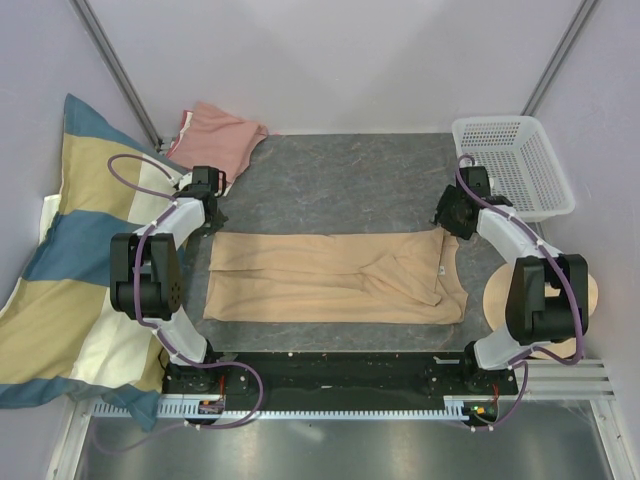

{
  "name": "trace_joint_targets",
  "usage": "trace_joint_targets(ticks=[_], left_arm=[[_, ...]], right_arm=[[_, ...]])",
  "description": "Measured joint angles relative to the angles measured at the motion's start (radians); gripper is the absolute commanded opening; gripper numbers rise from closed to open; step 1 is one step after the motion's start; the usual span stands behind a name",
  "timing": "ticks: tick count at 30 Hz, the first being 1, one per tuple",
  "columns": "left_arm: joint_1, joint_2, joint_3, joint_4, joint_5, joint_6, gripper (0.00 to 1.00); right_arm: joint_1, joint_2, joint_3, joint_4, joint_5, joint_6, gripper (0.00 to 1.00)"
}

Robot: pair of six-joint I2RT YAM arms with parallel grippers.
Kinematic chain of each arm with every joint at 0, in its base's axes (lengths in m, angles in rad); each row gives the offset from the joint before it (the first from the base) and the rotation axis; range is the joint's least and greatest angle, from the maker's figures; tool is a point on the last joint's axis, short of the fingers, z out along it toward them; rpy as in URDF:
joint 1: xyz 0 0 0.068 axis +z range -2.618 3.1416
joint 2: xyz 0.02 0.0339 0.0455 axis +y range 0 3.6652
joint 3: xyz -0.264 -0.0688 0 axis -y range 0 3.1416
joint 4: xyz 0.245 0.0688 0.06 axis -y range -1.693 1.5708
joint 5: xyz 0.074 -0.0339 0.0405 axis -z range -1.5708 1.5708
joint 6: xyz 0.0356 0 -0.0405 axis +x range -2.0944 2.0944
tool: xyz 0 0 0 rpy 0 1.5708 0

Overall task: Fold and stack the t-shirts
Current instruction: Fold the other side of the tshirt into a rectangle

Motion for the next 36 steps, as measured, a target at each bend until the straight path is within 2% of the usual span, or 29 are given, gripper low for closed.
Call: trace_joint_targets(ticks=[11,14,18,20,21,24,36], left_arm=[[0.0,0.0,0.0,0.0,0.002,0.0,0.02],[0.0,0.0,0.0,0.0,0.003,0.0,0.02],[0.0,0.0,0.0,0.0,0.008,0.0,0.02],[0.0,0.0,0.0,0.0,0.011,0.0,0.02],[0.0,0.0,0.0,0.0,0.011,0.0,0.02],[0.002,0.0,0.0,0.0,0.018,0.0,0.02],[0.002,0.0,0.0,0.0,0.022,0.0,0.02]], right_arm=[[-0.016,0.072,0.031,0.01,0.012,0.006,0.54],[-0.018,0.078,0.032,0.01,0.012,0.006,0.45],[-0.021,0.08,0.032,0.011,0.011,0.01,0.29],[-0.021,0.08,0.032,0.011,0.011,0.011,0.24],[-0.021,0.081,0.032,0.012,0.01,0.013,0.16],[-0.022,0.085,0.032,0.016,0.009,0.018,0.0],[-0.037,0.105,0.037,0.025,0.03,0.032,0.0]])
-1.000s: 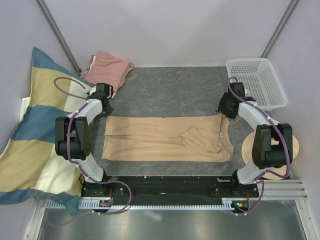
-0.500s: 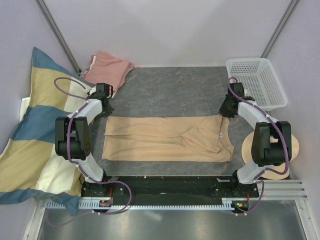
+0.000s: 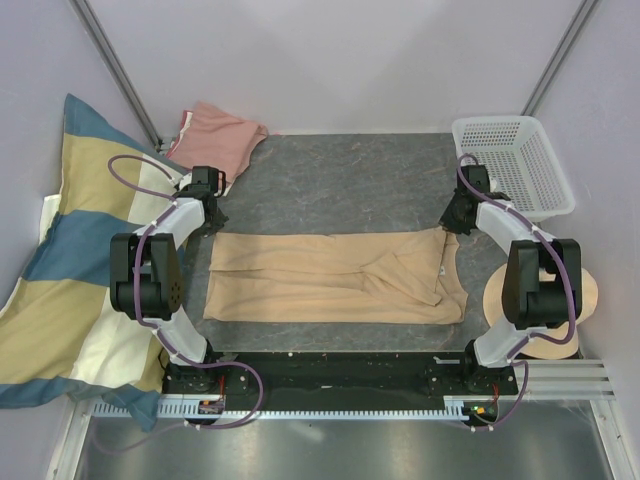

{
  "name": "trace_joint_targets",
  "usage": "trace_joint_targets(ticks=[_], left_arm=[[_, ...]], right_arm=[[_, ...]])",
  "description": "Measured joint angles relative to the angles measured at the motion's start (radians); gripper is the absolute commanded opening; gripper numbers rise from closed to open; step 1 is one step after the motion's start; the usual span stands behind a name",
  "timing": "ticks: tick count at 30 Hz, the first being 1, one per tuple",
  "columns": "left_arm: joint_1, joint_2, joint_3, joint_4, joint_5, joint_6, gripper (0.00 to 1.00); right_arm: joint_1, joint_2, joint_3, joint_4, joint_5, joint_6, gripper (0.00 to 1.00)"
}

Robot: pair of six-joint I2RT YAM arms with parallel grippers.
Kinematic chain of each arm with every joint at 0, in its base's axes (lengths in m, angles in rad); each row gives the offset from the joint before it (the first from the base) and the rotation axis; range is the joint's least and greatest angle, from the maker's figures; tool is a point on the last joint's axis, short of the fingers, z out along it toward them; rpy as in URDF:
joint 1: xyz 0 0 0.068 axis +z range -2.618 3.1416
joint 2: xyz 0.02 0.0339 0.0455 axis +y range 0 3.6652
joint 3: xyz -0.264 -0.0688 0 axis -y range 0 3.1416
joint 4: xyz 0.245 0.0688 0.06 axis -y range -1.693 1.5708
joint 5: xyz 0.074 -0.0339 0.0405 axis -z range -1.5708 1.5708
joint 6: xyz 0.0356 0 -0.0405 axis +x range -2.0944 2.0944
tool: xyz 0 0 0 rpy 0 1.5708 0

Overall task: Fold and stack the t-shirts
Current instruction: Fold the other side of the tshirt into a rectangle

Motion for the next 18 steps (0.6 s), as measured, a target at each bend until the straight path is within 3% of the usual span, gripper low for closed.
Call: trace_joint_targets(ticks=[18], left_arm=[[0.0,0.043,0.047,0.0,0.028,0.0,0.02]], right_arm=[[-0.077,0.093,0.123,0.0,0.011,0.033,0.0]])
